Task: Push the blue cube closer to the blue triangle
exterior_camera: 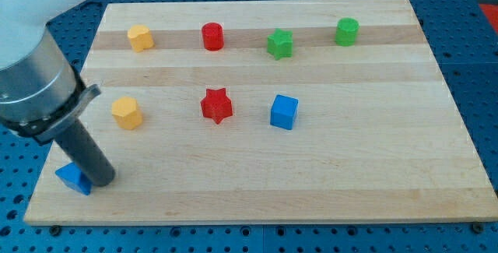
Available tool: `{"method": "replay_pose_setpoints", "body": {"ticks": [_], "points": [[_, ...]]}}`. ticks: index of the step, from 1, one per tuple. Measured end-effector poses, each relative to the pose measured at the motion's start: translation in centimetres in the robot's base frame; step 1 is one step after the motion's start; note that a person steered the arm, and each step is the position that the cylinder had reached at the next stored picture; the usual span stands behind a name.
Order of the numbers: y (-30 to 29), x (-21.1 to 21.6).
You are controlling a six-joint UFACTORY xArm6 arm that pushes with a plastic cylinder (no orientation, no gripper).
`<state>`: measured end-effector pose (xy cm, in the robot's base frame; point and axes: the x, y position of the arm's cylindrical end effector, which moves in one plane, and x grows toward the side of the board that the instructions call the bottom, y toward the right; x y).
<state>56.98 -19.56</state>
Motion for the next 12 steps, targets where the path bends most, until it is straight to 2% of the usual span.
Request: {"method": "replay_pose_setpoints", "body": {"ticks": [1, 2, 3, 4, 5, 6, 7, 9, 11, 12], "points": [[9.2, 0.0], [20.9, 0.0], [30.0, -2.2], [32.5, -7.5], [32.1, -11.5], [28.1, -12.3], [23.7, -11.5], [18.0, -5.8], [27.7, -6.1], [26.4, -4.2]]}}
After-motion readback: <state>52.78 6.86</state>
